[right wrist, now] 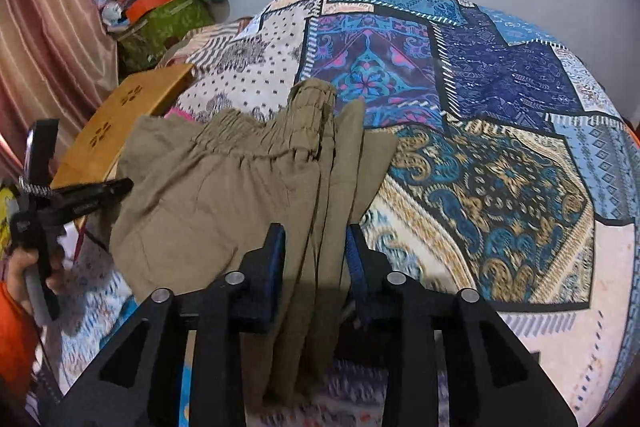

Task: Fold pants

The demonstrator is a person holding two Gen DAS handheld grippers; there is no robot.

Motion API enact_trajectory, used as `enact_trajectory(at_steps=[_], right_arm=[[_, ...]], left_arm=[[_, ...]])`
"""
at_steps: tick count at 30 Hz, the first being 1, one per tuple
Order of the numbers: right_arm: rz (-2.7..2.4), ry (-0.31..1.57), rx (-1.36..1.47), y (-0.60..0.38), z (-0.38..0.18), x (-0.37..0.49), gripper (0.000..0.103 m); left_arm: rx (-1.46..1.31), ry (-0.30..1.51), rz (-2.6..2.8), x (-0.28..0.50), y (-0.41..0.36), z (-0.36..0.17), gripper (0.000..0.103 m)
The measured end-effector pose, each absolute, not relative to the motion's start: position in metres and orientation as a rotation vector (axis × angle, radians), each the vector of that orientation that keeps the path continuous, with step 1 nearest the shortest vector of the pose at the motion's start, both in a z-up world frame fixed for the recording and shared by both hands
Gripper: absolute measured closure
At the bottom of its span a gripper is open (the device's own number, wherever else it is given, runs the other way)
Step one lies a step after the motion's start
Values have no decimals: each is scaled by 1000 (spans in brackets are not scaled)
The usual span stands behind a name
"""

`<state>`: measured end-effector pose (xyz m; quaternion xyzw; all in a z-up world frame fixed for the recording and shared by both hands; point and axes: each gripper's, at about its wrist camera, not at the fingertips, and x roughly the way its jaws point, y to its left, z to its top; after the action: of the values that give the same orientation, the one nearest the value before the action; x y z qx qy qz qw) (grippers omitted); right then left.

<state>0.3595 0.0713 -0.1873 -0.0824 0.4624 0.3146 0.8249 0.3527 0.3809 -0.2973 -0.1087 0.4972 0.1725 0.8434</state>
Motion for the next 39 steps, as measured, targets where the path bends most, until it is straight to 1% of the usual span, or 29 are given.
enact_trajectory(at_steps=[1,3,7,10,16,19,22,26,31,35,37,38,39], right_arm=[[663,984,-186,69,-186,357,65],[653,994,-198,64,-181,350,61],[656,983,-217,50,-164,329,61],[659,955,-233,44,-145,314,61],[696,825,-251,29,-86,271,61],[709,720,-245,19,-47,243,61],[732,636,-216,7,-12,217,61],[764,517,-167,-10,31,180,61],[794,361,-124,-30,71,128,61],[811,265,-93,-40,86,92,61],[799,218,-92,-42,88,75,61],[779,194,-89,-43,86,66,61],[771,183,-84,-44,85,61,61]], left_arm=[[-216,1060,369,349,379,-295,85],[-191,1079,376,338,376,-288,85],[-176,1094,381,314,368,-270,85],[-152,1060,356,292,352,-241,85],[-109,909,289,243,303,-156,85],[-109,818,262,215,279,-110,85],[-102,709,247,179,253,-61,85],[-50,569,254,135,222,-10,85],[14,400,254,74,181,34,85],[1,287,243,35,158,50,85],[-16,250,240,20,151,53,84],[-21,231,240,12,147,53,79],[-21,221,240,7,144,52,70]])
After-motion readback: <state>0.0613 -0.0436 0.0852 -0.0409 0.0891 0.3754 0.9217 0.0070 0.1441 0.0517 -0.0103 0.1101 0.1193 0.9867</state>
